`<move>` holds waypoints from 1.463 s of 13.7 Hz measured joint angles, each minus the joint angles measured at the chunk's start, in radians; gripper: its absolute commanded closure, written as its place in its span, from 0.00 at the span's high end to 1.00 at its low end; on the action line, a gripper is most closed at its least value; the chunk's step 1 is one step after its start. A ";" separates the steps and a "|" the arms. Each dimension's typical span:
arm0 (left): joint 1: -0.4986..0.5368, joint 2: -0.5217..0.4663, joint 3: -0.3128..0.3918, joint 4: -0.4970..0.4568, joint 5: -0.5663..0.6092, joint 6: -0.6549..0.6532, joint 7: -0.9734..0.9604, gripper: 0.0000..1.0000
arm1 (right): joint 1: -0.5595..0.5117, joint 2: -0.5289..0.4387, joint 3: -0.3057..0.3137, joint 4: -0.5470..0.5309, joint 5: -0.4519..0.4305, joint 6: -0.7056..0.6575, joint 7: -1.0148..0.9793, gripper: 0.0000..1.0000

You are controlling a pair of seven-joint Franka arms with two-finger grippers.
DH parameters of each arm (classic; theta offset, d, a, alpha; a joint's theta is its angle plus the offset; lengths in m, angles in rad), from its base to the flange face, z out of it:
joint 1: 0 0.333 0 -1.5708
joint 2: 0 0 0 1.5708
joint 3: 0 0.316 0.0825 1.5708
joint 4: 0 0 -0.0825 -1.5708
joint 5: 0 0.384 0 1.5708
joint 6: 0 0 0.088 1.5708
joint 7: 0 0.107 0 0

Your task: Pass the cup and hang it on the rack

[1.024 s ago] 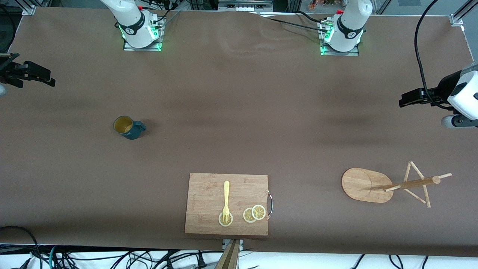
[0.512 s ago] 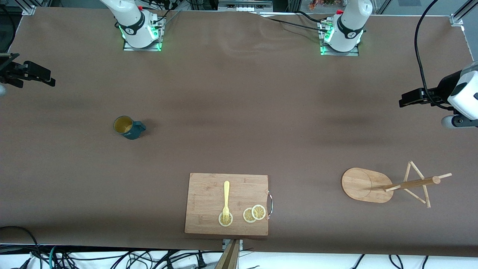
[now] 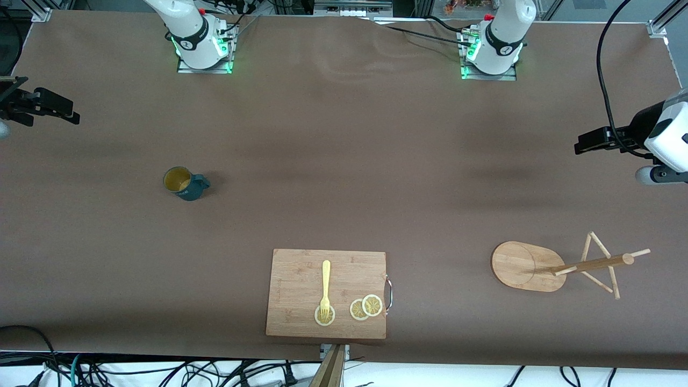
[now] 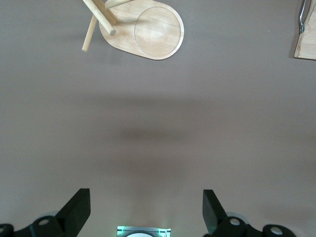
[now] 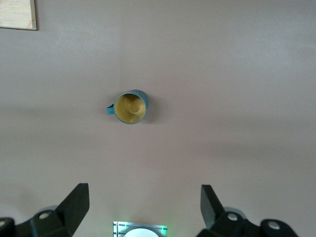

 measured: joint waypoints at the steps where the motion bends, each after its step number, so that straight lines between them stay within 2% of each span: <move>1: 0.000 0.000 0.000 0.000 0.000 0.000 0.000 1.00 | 0.000 0.000 0.000 0.000 0.000 0.000 0.000 1.00; 15: -0.023 0.000 -0.001 0.001 0.000 0.003 0.001 1.00 | 0.005 0.015 0.001 0.000 0.000 0.002 0.000 1.00; 20: -0.023 0.000 0.000 0.002 0.000 0.003 0.001 1.00 | 0.020 0.100 0.003 -0.017 -0.001 0.042 0.003 1.00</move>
